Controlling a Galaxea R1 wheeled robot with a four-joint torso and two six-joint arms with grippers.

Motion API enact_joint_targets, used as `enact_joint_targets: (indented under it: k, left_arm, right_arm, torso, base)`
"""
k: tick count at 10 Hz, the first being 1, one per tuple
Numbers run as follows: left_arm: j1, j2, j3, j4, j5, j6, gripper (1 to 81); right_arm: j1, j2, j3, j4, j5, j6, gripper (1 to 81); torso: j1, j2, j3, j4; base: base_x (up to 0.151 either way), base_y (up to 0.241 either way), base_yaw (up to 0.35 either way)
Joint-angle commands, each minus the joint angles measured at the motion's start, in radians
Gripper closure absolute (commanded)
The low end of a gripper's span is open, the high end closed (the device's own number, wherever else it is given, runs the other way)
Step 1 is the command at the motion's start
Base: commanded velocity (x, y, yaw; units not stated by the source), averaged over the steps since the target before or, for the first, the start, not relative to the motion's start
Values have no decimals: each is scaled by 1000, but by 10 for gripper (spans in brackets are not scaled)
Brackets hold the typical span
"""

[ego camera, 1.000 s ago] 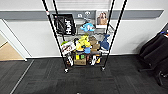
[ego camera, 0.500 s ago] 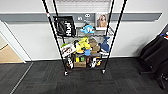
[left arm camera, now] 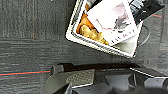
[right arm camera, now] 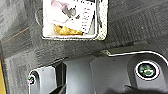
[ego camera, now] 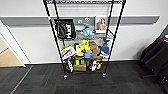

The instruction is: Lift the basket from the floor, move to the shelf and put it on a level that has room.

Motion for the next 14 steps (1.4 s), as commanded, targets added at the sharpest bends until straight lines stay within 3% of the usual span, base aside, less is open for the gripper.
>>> enact_joint_targets:
  k: [1, 3, 4, 5, 6, 9, 10, 12, 14]
  left_arm:
    - [-109, 7, -41, 3, 137, 7, 10]
    - [-133, 9, -51, 22, 202, 15, 10]
    - [-136, 10, -51, 31, 202, 15, 10]
    - [-136, 10, -57, 29, 202, 14, 10]
    - [-136, 9, -69, 26, 200, 14, 10]
    - [-141, 6, -95, 23, 200, 11, 10]
    - [-147, 6, -95, 25, 200, 11, 10]
    - [-162, 3, -95, 25, 202, 9, 10]
    - [-179, 1, -95, 26, 202, 7, 10]
  right_arm:
    - [51, -19, 19, 14, -70, 1, 10]
    - [51, -21, 12, 14, -84, 1, 10]
    - [52, -19, 10, 14, -84, 1, 10]
    - [55, -16, 12, 14, -85, 1, 10]
    - [57, -16, 13, 13, -85, -1, 10]
    - [81, -13, 16, 13, -111, -1, 10]
    - [97, -12, 19, 14, -120, 1, 10]
    - [121, -4, 21, 16, -139, 1, 10]
    - [137, -1, 21, 22, -139, 1, 10]
  torso:
    - [62, -96, 0, 0]
    - [105, -164, 0, 0]
    - [127, -199, 0, -38]
    - [148, -232, 0, -96]
    - [161, -254, 0, -7]
    - [203, -319, 0, -59]
    - [220, -348, -94, -62]
    - [251, -401, -120, -62]
    - [291, -465, -180, -62]
  base:
    - [0, 0, 0]
    - [0, 0, 0]
    - [0, 0, 0]
    - [0, 0, 0]
    - [0, 0, 0]
    - [0, 0, 0]
    - [0, 0, 0]
    - [0, 0, 0]
    - [0, 0, 0]
